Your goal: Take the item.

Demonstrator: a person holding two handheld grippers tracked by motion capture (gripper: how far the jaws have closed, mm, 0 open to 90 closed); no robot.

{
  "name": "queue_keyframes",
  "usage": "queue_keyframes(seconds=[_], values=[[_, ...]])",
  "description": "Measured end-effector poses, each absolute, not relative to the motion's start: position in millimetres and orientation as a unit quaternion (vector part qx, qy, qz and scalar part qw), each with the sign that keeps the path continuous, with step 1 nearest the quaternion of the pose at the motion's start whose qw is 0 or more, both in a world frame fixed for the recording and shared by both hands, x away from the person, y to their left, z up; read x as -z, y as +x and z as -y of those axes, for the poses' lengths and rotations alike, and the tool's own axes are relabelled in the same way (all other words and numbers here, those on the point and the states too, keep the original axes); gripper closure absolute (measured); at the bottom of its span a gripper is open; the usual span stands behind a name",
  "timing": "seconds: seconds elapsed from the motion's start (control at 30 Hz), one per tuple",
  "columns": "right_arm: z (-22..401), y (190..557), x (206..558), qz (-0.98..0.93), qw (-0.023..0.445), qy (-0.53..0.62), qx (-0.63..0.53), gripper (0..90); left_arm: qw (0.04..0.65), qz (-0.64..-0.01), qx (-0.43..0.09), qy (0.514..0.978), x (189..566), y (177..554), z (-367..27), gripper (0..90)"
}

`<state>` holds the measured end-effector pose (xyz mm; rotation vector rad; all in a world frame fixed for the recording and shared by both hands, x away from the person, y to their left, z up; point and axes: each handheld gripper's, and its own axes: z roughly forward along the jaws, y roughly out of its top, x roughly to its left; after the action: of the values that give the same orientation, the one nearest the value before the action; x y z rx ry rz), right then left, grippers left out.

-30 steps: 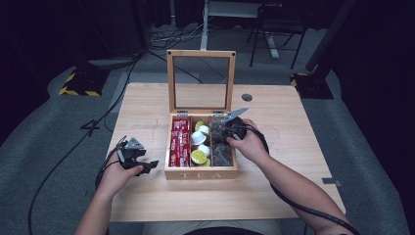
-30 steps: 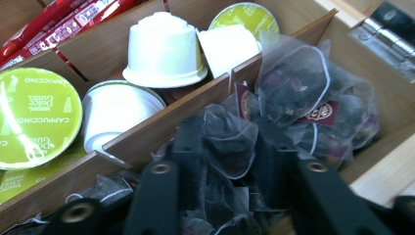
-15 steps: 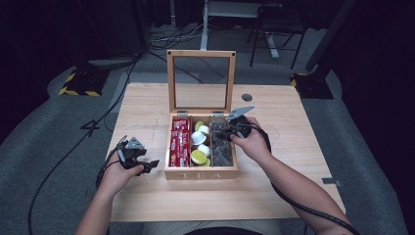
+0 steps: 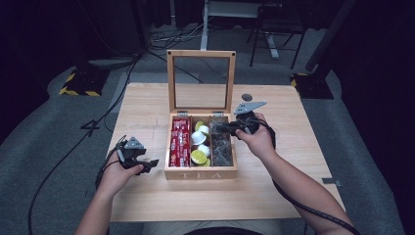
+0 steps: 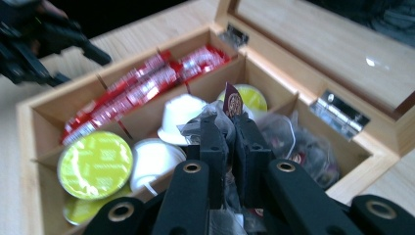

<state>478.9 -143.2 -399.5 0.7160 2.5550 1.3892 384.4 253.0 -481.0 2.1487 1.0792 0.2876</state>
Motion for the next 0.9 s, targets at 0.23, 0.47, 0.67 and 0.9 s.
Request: queue_keyframes(seconds=[0.23,0.47,0.67,0.9], values=[[152.3,471.9,383.6,-0.830,0.077,0.231,-0.501,84.0,0.351,-0.414,-0.110,0.833,479.5,388.4,-251.7,28.1],[167.8,467.2,368.5,-0.819,0.094,0.233,-0.516,84.0,0.357,-0.413,-0.110,0.831,474.8,390.5,-251.7,27.8],[185.5,464.7,358.6,-0.813,0.112,0.242,-0.518,84.0,0.362,-0.418,-0.107,0.826,472.2,397.0,-253.9,27.5],[216.5,458.8,350.1,-0.804,0.136,0.265,-0.514,84.0,0.362,-0.418,-0.109,0.826,467.1,405.9,-256.5,27.0]])
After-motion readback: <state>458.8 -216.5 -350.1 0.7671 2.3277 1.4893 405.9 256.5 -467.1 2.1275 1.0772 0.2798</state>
